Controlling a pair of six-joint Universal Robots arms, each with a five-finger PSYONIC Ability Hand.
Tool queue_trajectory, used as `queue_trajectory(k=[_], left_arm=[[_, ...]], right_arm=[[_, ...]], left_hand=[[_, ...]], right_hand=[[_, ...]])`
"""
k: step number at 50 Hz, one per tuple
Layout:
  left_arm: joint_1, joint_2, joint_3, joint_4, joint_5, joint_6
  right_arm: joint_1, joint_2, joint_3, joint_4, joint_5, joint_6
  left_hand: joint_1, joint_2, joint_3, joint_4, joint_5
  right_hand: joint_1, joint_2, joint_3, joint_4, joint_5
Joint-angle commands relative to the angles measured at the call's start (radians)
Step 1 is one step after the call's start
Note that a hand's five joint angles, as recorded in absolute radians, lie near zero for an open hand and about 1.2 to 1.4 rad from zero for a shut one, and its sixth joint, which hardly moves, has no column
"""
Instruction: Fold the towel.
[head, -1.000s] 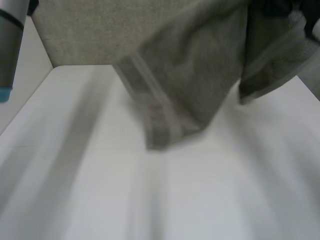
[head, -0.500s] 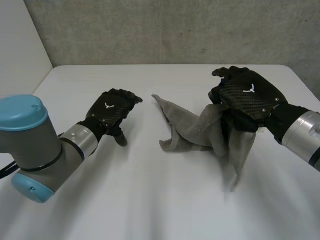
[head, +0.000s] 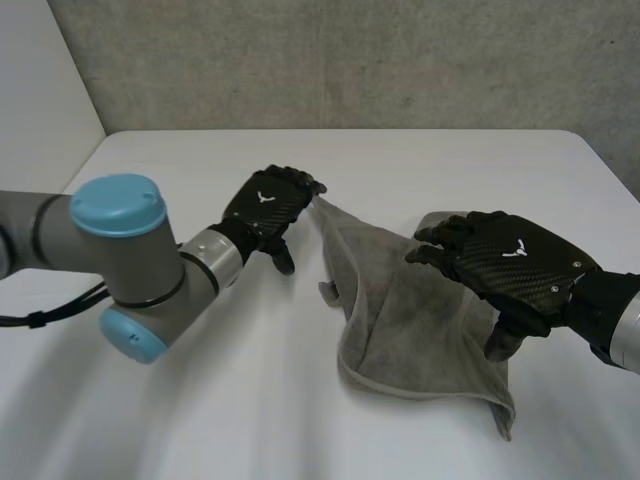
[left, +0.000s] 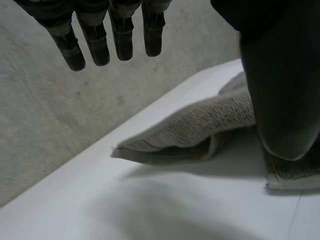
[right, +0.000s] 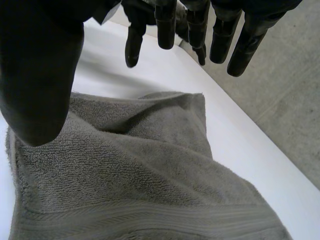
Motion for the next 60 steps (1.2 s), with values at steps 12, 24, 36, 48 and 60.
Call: queue_trajectory(k=[12,24,36,48,60], left_arm=[[-0.011,-0.178,0.158,0.007,0.059,0.158],[-0.027,-0.261,0.262,0.050,0.068,0.165],[-0.047,-0.314,0.299,0.073,0.124,0.169],[-0.049,-0.341,0.354,0.084,0.116,0.177],[-0.037,-0.167,0.240,0.116,0.061,0.212]], right_arm=[[-0.004,0.013,0.096,-0.084,0.001,0.042],[0.010,0.050,0.128,-0.171,0.007,0.202],[-0.001,0.061,0.127,-0.171,0.007,0.200],[-0.006,0.084,0.139,-0.174,0.007,0.218],[-0.055,0.076,0.233,-0.269,0.099,0.289]], left_hand=[[-0.061,-0.015,-0.043,-0.050,0.002],[0.194,0.240,-0.043,-0.050,0.256],[0.251,0.296,-0.043,-0.050,0.313],[1.097,1.143,-0.043,-0.050,1.160],[1.099,1.145,-0.043,-0.050,1.161]], right_hand=[[-0.075,-0.081,-0.007,-0.060,-0.061],[-0.075,-0.081,-0.007,-0.060,-0.061],[-0.075,-0.081,-0.007,-0.060,-0.061],[-0.075,-0.081,-0.007,-0.060,-0.061],[-0.075,-0.081,-0.007,-0.060,-0.061]])
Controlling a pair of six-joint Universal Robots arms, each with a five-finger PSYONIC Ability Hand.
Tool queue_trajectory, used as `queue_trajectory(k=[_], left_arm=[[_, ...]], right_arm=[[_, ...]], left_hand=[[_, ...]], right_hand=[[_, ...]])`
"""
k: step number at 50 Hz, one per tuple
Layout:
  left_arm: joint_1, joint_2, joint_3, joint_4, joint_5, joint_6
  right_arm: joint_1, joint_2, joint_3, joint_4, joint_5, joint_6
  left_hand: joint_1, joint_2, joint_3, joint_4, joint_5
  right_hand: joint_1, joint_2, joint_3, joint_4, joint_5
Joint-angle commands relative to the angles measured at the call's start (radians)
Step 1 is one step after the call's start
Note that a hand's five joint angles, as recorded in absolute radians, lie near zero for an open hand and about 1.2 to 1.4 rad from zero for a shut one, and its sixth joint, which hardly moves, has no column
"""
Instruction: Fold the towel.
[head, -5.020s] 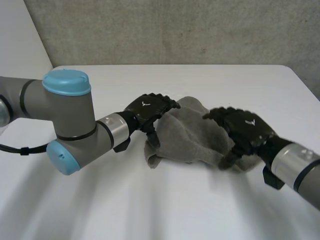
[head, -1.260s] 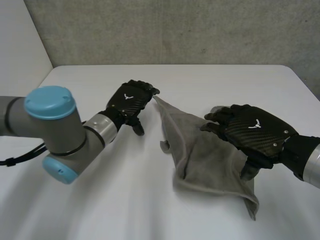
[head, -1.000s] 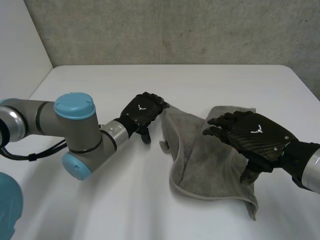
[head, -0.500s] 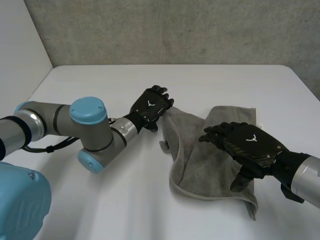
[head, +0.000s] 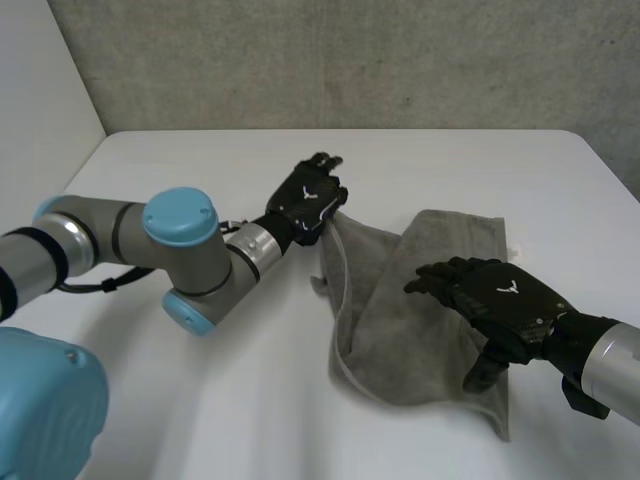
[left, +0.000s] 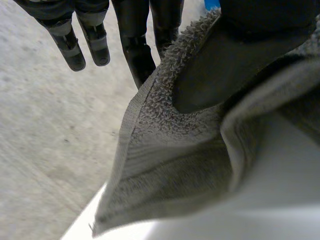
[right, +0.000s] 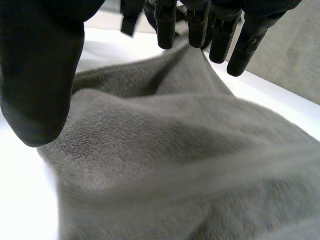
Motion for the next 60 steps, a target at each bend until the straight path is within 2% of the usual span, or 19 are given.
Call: queue_trajectory(k=[1,7,17,28,36,46,56,60], left_arm=[[0.010,0.147,-0.119,0.001,-0.038,0.006],[0.013,0.258,-0.238,-0.034,-0.083,0.006],[0.008,0.286,-0.303,-0.089,-0.118,0.011],[0.017,0.290,-0.340,-0.171,-0.178,0.010],[0.052,0.410,-0.410,-0.264,-0.218,-0.004],[0.077,0.577,-0.536,-0.287,-0.221,-0.075],[0.083,0.610,-0.605,-0.286,-0.219,-0.116],[0.080,0.610,-0.627,-0.284,-0.219,-0.128]], right_arm=[[-0.041,-0.009,0.074,-0.073,0.082,0.038],[-0.049,-0.020,0.163,-0.080,0.091,0.039],[-0.041,-0.050,0.250,-0.105,0.068,0.032],[-0.047,-0.033,0.256,-0.183,0.044,-0.010],[-0.052,0.055,0.237,-0.211,0.044,-0.121],[-0.130,0.103,0.256,-0.205,0.038,-0.273],[-0.181,0.112,0.244,-0.202,0.030,-0.320],[-0.181,0.167,0.230,-0.206,0.025,-0.324]], left_hand=[[0.083,0.092,-0.043,-0.050,0.070],[0.083,0.092,-0.043,-0.050,0.070],[0.083,0.092,-0.043,-0.050,0.070],[0.083,0.092,-0.043,-0.050,0.070],[0.083,0.092,-0.043,-0.050,0.070],[0.083,0.092,-0.043,-0.050,0.070],[0.083,0.092,-0.043,-0.050,0.070],[0.083,0.092,-0.043,-0.050,0.070]], right_hand=[[-0.075,-0.081,-0.007,-0.060,-0.061],[-0.075,-0.081,-0.007,-0.060,-0.061],[-0.075,-0.081,-0.007,-0.060,-0.061],[0.185,0.179,-0.007,-0.060,0.199],[0.241,0.235,-0.007,-0.060,0.254],[0.241,0.235,-0.007,-0.060,0.254],[0.244,0.238,-0.007,-0.060,0.257],[0.250,0.244,-0.007,-0.060,0.263]])
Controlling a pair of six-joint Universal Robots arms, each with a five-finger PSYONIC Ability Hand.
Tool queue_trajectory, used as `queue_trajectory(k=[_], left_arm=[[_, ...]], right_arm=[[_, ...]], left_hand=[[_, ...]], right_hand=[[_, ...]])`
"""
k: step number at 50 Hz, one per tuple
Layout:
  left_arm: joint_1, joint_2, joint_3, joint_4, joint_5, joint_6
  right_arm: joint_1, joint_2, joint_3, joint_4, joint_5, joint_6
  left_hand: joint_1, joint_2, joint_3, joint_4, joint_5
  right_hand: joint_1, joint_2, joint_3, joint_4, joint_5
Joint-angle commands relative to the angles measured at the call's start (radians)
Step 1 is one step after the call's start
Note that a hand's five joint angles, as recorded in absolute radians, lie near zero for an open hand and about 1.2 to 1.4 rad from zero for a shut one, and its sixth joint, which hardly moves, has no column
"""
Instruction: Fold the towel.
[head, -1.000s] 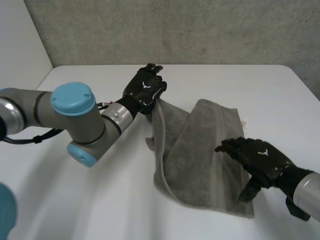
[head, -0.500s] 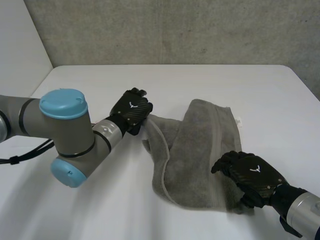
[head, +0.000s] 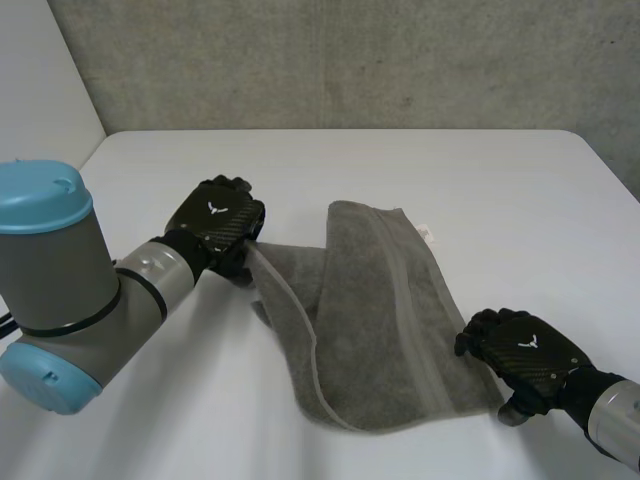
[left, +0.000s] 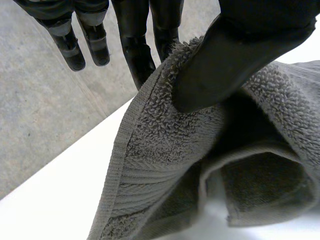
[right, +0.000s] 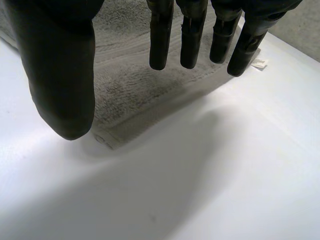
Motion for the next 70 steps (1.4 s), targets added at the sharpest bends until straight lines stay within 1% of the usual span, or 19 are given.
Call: queue_trajectory(k=[1,13,17,19,20,22,29,34,41,43,47,49,62,64,65,66,67,68,70], left_arm=[[-0.004,-0.001,-0.032,0.003,0.000,-0.017],[-0.008,0.006,-0.070,0.008,0.000,-0.049],[-0.007,0.008,-0.071,0.009,0.000,-0.049],[-0.005,0.008,-0.071,0.012,0.000,-0.049],[-0.005,0.008,-0.071,0.012,0.000,-0.049],[-0.005,0.008,-0.071,0.015,0.002,-0.049],[-0.007,0.016,-0.075,0.018,0.000,-0.051],[-0.008,0.020,-0.075,0.018,0.000,-0.051],[-0.010,0.029,-0.075,0.020,0.000,-0.051],[-0.010,0.029,-0.075,0.018,0.000,-0.053],[-0.011,0.031,-0.075,0.018,0.000,-0.068],[-0.011,0.031,-0.075,0.018,0.000,-0.072],[-0.014,0.031,-0.079,0.018,0.000,-0.079],[-0.014,0.033,-0.085,0.018,0.000,-0.079],[-0.013,0.036,-0.090,0.018,0.000,-0.079],[-0.013,0.042,-0.091,0.017,0.002,-0.079],[-0.013,0.042,-0.091,0.017,0.002,-0.079],[-0.013,0.049,-0.098,0.014,0.002,-0.079],[-0.010,0.057,-0.099,0.008,0.002,-0.079]], right_arm=[[-0.003,0.057,-0.019,-0.004,-0.005,-0.010],[-0.002,0.175,-0.059,-0.009,-0.011,-0.055],[-0.003,0.176,-0.068,-0.010,-0.013,-0.056],[-0.002,0.178,-0.074,-0.010,-0.015,-0.055],[-0.002,0.178,-0.074,-0.010,-0.015,-0.055],[0.000,0.178,-0.079,-0.013,-0.015,-0.050],[0.003,0.176,-0.086,-0.016,-0.016,-0.045],[0.011,0.161,-0.096,-0.007,-0.013,-0.035],[0.011,0.097,-0.097,-0.007,-0.021,0.063],[0.011,0.095,-0.094,-0.006,-0.030,0.065],[0.000,0.091,-0.085,-0.004,-0.042,0.059],[-0.003,0.089,-0.083,-0.004,-0.042,0.059],[-0.002,0.106,-0.085,-0.013,-0.059,0.039],[-0.002,0.106,-0.086,-0.015,-0.059,0.039],[-0.002,0.106,-0.086,-0.016,-0.061,0.039],[0.000,0.112,-0.089,-0.016,-0.061,0.039],[0.000,0.112,-0.089,-0.016,-0.061,0.039],[0.004,0.121,-0.095,-0.012,-0.061,0.041],[0.008,0.129,-0.103,-0.003,-0.061,0.048]], left_hand=[[0.083,0.083,-0.043,-0.050,0.070],[0.083,0.083,-0.043,-0.050,0.070],[0.083,0.083,-0.043,-0.050,0.070],[0.083,0.083,-0.043,-0.050,0.070],[0.083,0.083,-0.043,-0.050,0.070],[0.083,0.083,-0.043,-0.050,0.070],[0.083,0.083,-0.043,-0.050,0.070],[0.083,0.083,-0.043,-0.050,0.070],[0.083,0.083,-0.043,-0.050,0.070],[0.083,0.083,-0.043,-0.050,0.070],[0.083,0.083,-0.043,-0.050,0.070],[0.083,0.083,-0.043,-0.050,0.070],[0.083,0.083,-0.043,-0.050,0.070],[0.083,0.083,-0.043,-0.050,0.070],[0.083,0.083,-0.043,-0.050,0.070],[0.083,0.083,-0.043,-0.050,0.070],[0.083,0.083,-0.043,-0.050,0.070],[0.083,0.083,-0.043,-0.050,0.070],[0.083,0.083,-0.043,-0.050,0.070]], right_hand=[[0.021,0.029,-0.007,-0.060,0.009],[0.159,0.167,-0.007,-0.060,0.147],[0.292,0.300,-0.007,-0.060,0.279],[0.435,0.443,-0.007,-0.060,0.422],[0.435,0.443,-0.007,-0.060,0.423],[0.602,0.610,-0.007,-0.060,0.589],[0.811,0.819,-0.007,-0.060,0.798],[0.808,0.816,-0.007,-0.060,0.796],[0.756,0.764,-0.007,-0.060,0.743],[0.708,0.716,-0.007,-0.060,0.696],[0.454,0.462,-0.007,-0.060,0.442],[0.430,0.438,-0.007,-0.060,0.417],[0.450,0.458,-0.007,-0.060,0.438],[0.462,0.470,-0.007,-0.060,0.449],[0.549,0.557,-0.007,-0.060,0.537],[0.771,0.779,-0.007,-0.060,0.758],[0.773,0.781,-0.007,-0.060,0.761],[0.917,0.925,-0.007,-0.060,0.905],[0.919,0.927,-0.007,-0.060,0.906]])
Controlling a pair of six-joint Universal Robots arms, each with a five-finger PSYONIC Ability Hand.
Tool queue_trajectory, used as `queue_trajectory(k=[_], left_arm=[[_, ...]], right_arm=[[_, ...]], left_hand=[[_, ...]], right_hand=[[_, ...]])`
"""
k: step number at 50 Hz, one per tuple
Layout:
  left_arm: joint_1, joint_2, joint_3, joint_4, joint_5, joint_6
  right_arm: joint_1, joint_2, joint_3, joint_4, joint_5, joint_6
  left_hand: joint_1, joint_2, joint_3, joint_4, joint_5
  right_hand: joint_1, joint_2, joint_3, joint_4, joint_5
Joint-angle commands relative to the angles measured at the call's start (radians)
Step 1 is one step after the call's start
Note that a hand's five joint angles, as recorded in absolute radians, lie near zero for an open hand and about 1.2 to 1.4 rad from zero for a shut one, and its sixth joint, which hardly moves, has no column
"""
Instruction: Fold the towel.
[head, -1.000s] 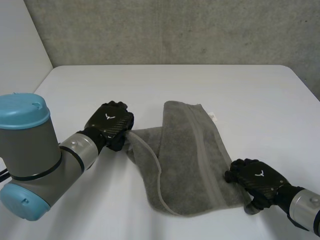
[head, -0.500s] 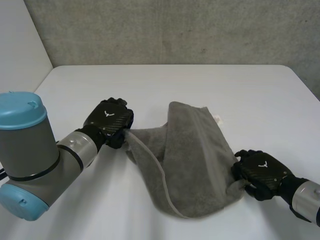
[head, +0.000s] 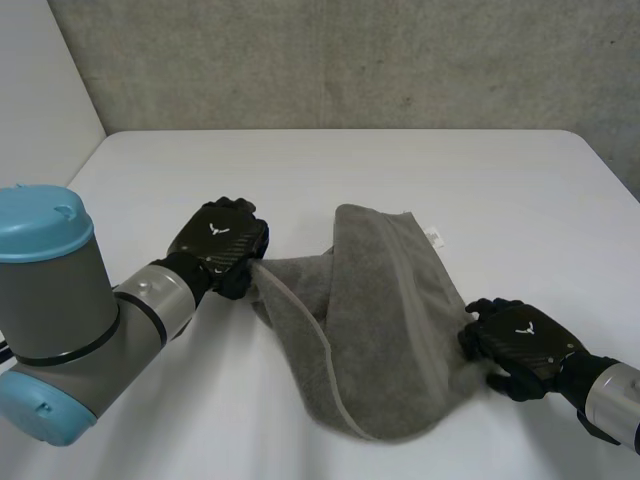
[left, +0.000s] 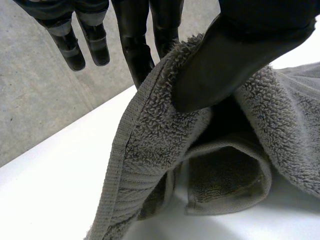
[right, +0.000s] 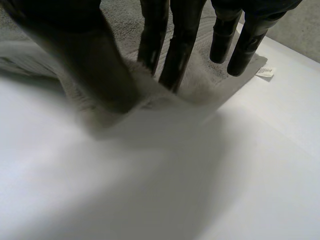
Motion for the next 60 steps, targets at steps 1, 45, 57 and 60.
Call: queue_trajectory(k=[1,45,57,60], left_arm=[[0.009,0.032,-0.014,-0.013,0.003,0.000],[0.162,0.041,-0.181,0.062,-0.040,-0.056],[0.208,0.024,-0.213,0.059,-0.051,-0.056],[0.211,0.017,-0.224,0.065,-0.050,-0.056]], right_arm=[[0.007,0.019,-0.032,0.021,0.001,0.020],[-0.109,-0.094,-0.254,0.050,-0.054,0.333],[-0.109,-0.094,-0.247,0.050,-0.056,0.327],[-0.108,-0.094,-0.245,0.050,-0.056,0.325]], left_hand=[[0.083,0.083,-0.043,-0.050,0.061],[-0.765,-0.765,-0.043,-0.050,-0.787],[-0.747,-0.747,-0.043,-0.050,-0.769],[-0.733,-0.733,-0.043,-0.050,-0.754]], right_hand=[[0.238,0.236,-0.007,-0.060,0.245],[0.238,0.236,-0.007,-0.060,0.245],[0.238,0.236,-0.007,-0.060,0.245],[0.238,0.236,-0.007,-0.060,0.245]])
